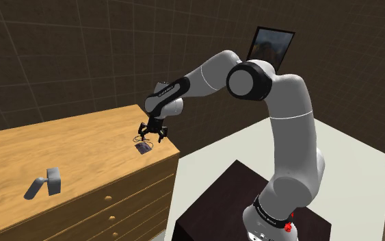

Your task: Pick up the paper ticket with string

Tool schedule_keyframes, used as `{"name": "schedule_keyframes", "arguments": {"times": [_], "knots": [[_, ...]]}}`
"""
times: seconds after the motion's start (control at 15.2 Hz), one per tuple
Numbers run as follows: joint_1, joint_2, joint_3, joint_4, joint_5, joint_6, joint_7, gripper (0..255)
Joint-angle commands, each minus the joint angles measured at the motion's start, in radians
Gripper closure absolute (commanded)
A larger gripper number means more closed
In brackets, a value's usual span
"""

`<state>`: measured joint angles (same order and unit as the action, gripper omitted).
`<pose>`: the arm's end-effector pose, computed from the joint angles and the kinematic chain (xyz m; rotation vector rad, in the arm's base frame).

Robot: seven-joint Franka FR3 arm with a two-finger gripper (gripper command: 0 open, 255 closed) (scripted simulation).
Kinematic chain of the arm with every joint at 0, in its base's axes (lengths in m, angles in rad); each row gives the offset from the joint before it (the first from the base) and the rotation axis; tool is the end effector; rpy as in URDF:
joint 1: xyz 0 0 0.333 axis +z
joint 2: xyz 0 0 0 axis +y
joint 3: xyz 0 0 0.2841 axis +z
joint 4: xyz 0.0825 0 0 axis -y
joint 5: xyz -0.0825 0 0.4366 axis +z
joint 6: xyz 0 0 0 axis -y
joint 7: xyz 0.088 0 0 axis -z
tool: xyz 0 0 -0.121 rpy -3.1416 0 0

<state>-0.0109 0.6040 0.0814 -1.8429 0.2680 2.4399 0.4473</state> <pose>0.6581 0.0499 0.1174 -2.8018 0.8622 0.0944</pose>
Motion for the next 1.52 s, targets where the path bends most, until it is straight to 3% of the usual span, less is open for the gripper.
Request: {"name": "schedule_keyframes", "arguments": {"times": [0.0,0.26,0.33,0.92,1.45], "knots": [[0.000,0.021,0.001,0.004,0.002,0.018,-0.004,0],[-0.001,0.049,0.003,0.010,0.005,0.039,-0.011,0],[-0.001,0.048,0.003,0.008,0.005,0.040,-0.010,255],[-0.001,0.049,0.003,0.010,0.005,0.039,-0.011,255],[0.001,-0.034,-0.002,-0.002,-0.004,-0.030,0.009,255]]}}
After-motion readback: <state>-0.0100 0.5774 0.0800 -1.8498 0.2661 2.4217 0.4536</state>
